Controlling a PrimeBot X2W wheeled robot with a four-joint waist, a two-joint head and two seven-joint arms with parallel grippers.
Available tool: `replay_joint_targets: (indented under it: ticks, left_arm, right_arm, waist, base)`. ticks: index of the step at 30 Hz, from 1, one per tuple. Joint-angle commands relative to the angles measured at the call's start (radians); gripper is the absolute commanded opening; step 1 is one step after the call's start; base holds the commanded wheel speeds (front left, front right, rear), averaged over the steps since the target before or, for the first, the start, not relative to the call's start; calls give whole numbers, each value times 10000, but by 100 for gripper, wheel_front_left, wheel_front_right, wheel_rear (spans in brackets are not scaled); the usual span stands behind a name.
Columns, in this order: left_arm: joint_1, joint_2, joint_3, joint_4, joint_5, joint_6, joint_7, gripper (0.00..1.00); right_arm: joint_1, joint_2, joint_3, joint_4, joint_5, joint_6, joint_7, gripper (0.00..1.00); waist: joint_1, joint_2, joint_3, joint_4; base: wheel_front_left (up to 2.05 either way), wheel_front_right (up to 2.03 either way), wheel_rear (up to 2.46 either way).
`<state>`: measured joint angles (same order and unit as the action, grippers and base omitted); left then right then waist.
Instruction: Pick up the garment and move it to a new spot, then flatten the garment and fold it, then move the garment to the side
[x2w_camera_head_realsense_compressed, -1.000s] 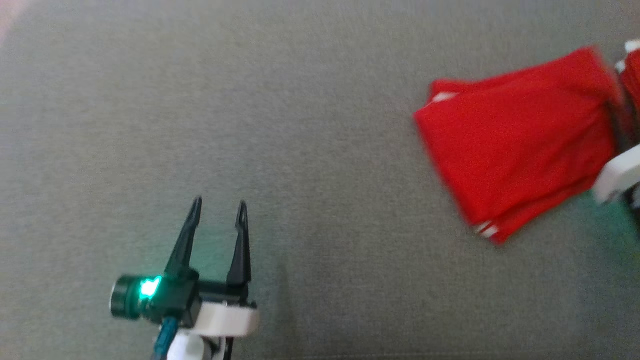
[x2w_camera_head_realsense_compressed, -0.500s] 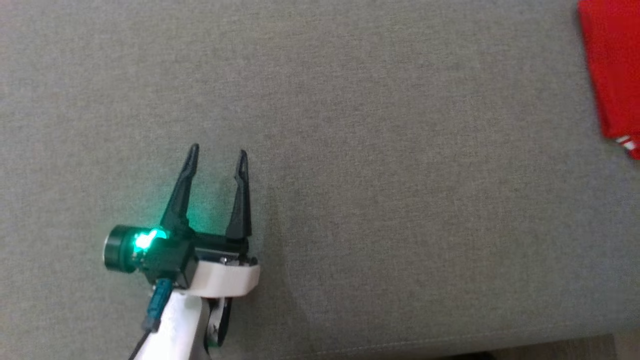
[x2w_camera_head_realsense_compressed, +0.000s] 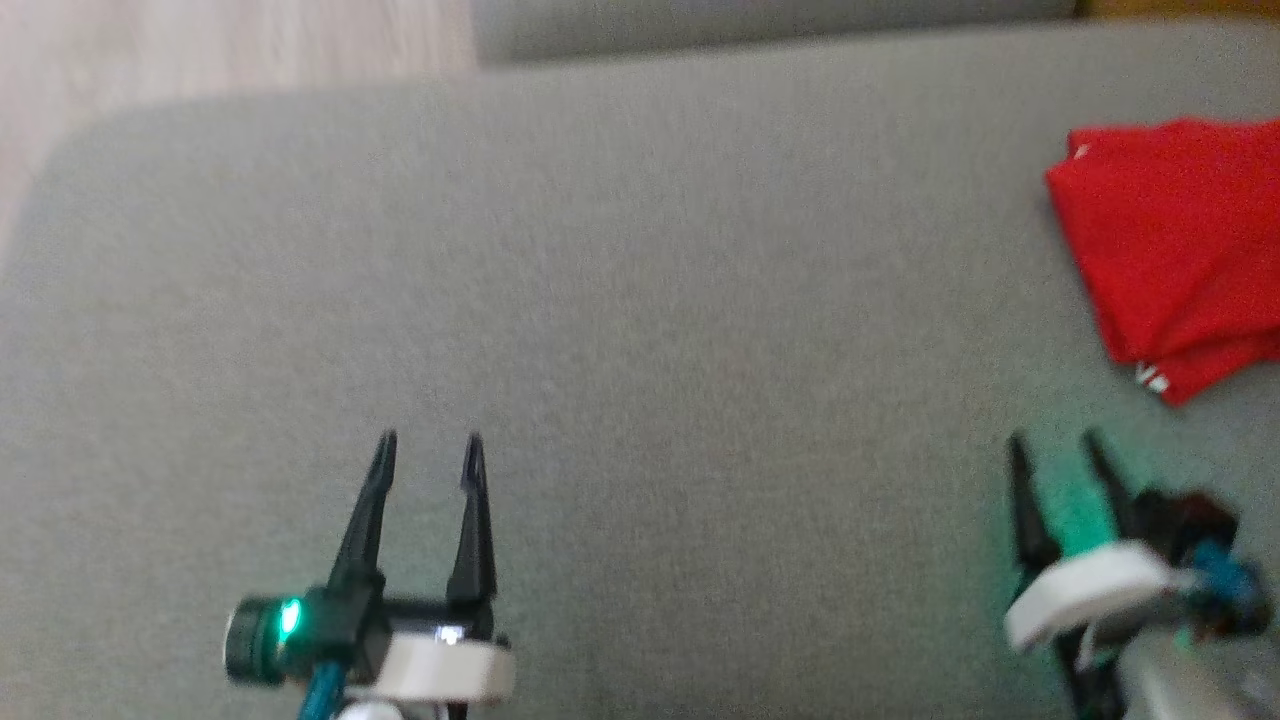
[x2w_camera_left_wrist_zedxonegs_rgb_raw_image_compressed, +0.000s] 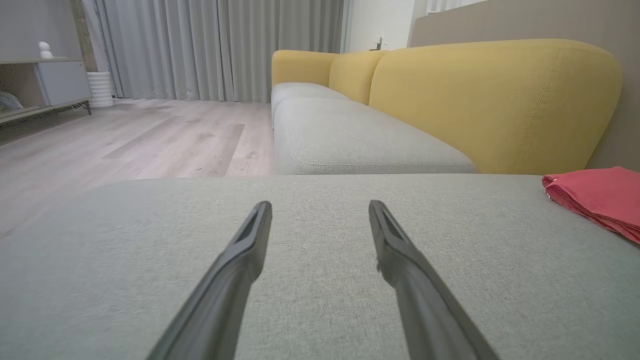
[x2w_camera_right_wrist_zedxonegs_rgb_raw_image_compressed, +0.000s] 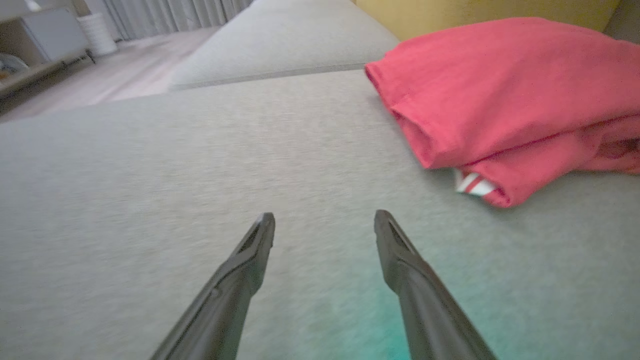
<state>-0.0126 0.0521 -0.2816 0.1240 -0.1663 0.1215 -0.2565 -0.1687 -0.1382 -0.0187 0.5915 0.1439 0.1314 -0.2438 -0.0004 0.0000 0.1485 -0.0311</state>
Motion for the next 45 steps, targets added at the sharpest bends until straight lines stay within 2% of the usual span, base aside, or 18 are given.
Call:
replay_joint_targets:
  ticks: [1,6,10,26,27,30,45]
  left_arm:
    - [109,-17,419,-301,-50,109,-53,100]
    - [928,-17,599,-450,99,224,-53,100]
    - [1443,-17,685,-462,81,268,-53,100]
    - [1783,-18,761,-336,100,279,-53,100]
    - [2084,13,311,-1,63,277,1,0]
    - [2153,11,246,335,-9,270,15,0]
    - [1783,119,560,432,-1892,-57,350,0]
  right_arm:
    - [152,-13,438,-876,205,-7,-170,100]
    - [1827,485,973,-3047,151,-7,-176,100]
    - [2598,726,1100,-3988,-329,-7,-177,100]
    - [3187,874,1304,-4477,-767,-7,-179,100]
    - [3468,924,1065,-4095,-732,0,-69,0]
    - [3522,926,1083,-3740,-659,0,-62,0]
    - [3165,810,971,-3708,1335,-1,271,0]
  waist:
    - [4,0,-1541,281]
    - [4,0,-2220,315]
    - [4,0,-2522,301]
    - [4,0,-2796,262]
    - [4,0,-2800,263]
    - [4,0,-2793,262]
    - [4,0,-2631,268]
  base:
    - [0,0,0]
    - [0,0,0]
    - [0,0,0]
    - [0,0,0]
    - [0,0,0]
    - [0,0,0]
    - [0,0,0]
